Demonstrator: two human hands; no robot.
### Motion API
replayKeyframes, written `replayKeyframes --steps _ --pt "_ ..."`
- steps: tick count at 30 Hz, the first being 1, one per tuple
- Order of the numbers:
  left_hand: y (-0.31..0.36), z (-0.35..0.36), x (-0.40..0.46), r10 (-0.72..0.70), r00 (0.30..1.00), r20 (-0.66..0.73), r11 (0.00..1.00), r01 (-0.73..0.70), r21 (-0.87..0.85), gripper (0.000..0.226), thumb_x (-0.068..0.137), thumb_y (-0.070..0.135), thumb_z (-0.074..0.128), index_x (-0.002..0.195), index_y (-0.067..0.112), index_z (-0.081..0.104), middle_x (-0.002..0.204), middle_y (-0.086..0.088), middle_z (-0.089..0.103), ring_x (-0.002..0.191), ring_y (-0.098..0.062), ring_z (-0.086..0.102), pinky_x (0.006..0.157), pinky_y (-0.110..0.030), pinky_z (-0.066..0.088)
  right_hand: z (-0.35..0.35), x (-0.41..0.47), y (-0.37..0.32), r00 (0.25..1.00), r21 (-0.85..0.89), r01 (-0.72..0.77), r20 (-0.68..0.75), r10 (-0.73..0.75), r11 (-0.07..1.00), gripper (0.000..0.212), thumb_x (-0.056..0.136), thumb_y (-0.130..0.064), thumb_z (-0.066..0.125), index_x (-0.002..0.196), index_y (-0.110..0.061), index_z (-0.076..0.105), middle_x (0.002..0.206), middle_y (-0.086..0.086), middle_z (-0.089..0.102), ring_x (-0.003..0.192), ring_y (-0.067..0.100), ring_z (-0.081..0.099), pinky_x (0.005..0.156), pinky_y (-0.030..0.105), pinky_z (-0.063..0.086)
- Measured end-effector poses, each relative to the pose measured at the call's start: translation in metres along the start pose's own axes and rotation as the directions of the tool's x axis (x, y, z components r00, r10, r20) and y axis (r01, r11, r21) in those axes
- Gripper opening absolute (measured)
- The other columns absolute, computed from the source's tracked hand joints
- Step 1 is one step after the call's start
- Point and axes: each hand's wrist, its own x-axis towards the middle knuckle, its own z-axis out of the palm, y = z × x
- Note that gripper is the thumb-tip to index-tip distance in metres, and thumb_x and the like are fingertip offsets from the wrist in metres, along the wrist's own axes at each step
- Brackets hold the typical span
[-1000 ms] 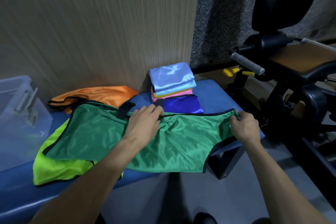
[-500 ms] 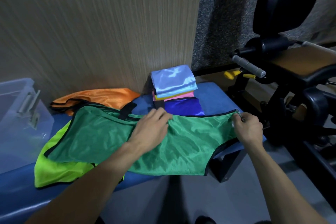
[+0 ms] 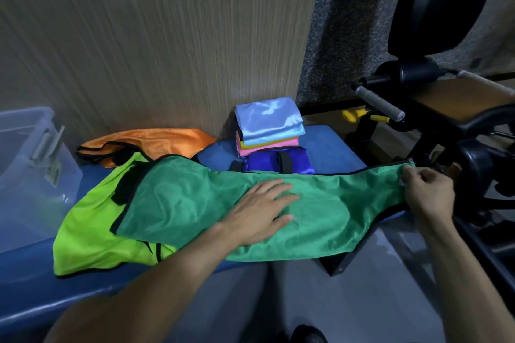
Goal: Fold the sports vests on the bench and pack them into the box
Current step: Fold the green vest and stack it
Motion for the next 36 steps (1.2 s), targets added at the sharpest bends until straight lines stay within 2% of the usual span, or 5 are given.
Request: replayKeyframes --steps 5,11,17,27,36 --pt "-0.023 -0.028 -0.023 -0.034 0.977 -0.210 0.998 0.046 0.052 0.037 0.100 0.040 0.050 0.131 0.024 0.062 0.130 0.007 0.057 0.121 -0.018 0.048 0.100 -0.041 0.044 0.010 -0.018 -0.028 0.995 0.052 0.092 0.040 -0.094 0.994 0.032 0.094 -0.039 0.059 0.078 -0.013 0.068 0.077 0.010 0.068 0.075 0.027 0.062 0.073 0.044 0.051" --pt "-0.048 -0.035 -0.055 -0.152 0.980 0.132 0.988 0.150 0.023 0.060 0.104 0.061 0.028 0.159 0.037 0.023 0.169 0.010 0.008 0.155 -0.017 0.004 0.125 -0.040 0.010 0.017 -0.043 -0.077 0.976 0.140 0.174 0.105 -0.190 0.975 0.036 0.091 -0.041 0.062 0.072 -0.010 0.064 0.062 0.007 0.056 0.059 0.022 0.051 0.058 0.037 0.042" --pt "-0.073 -0.082 -0.073 -0.219 0.969 -0.117 0.967 0.200 -0.157 0.018 0.100 0.034 0.060 0.113 0.028 0.070 0.108 0.014 0.066 0.101 -0.007 0.060 0.090 -0.035 0.051 0.054 -0.103 -0.153 0.859 0.225 0.298 0.360 -0.363 0.928 0.029 0.089 -0.029 0.068 0.071 -0.008 0.060 0.053 -0.005 0.055 0.050 0.008 0.043 0.054 0.029 0.032" --pt "-0.132 -0.126 -0.110 -0.728 0.653 0.210 0.150 0.450 -0.880 0.051 0.107 0.049 0.037 0.112 0.012 0.072 0.104 -0.010 0.074 0.091 -0.022 0.072 0.080 -0.038 0.060 0.217 -0.231 -0.213 0.618 0.086 0.353 0.727 -0.301 0.932 0.035 0.091 -0.034 0.061 0.065 -0.010 0.061 0.053 0.009 0.068 0.050 0.023 0.070 0.065 0.040 0.061" --pt "-0.157 -0.121 -0.108 -0.795 0.581 0.174 0.220 0.545 -0.809 0.057 0.091 0.076 0.042 0.075 0.027 0.065 0.079 0.006 0.066 0.080 -0.017 0.064 0.081 -0.038 0.048 0.248 -0.252 -0.207 0.425 0.118 0.123 0.891 -0.160 0.985 0.019 0.098 -0.025 0.049 0.104 -0.012 0.062 0.080 0.006 0.077 0.065 0.027 0.075 0.062 0.038 0.062"
